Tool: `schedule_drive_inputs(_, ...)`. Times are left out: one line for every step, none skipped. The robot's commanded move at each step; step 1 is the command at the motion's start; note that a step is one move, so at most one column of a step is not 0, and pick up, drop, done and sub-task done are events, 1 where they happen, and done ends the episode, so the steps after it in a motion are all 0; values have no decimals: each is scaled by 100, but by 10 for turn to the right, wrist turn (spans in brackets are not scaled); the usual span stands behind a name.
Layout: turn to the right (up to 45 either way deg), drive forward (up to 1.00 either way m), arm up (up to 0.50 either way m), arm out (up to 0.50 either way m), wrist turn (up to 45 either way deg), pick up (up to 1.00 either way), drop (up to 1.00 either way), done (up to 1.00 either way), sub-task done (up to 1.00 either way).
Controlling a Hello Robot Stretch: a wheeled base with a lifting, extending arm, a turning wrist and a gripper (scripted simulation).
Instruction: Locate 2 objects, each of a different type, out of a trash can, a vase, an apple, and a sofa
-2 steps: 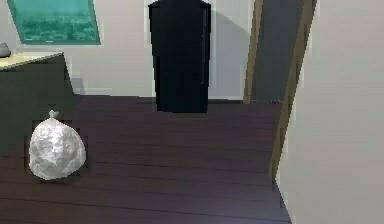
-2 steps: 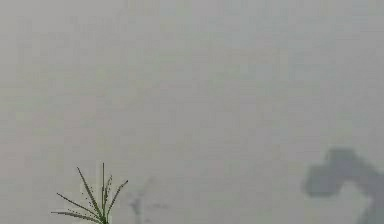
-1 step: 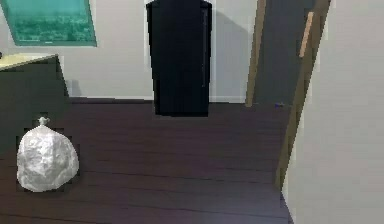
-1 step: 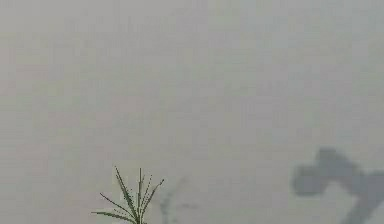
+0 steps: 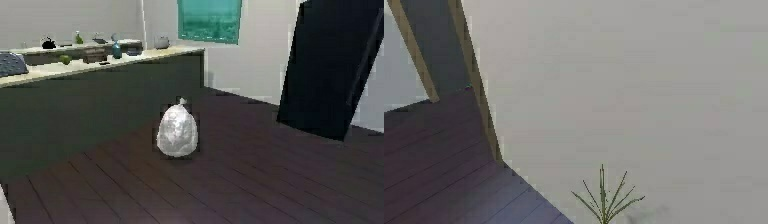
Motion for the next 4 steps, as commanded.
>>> schedule_drive_inputs(0,25,0,0,0,0,0,0,0)
schedule_drive_inputs(-390,0,0,0,0,0,0,0,0)
schedule_drive_inputs(0,100,0,0,0,0,0,0,0)
schedule_drive_inputs(0,90,0,0,0,0,0,0,0)
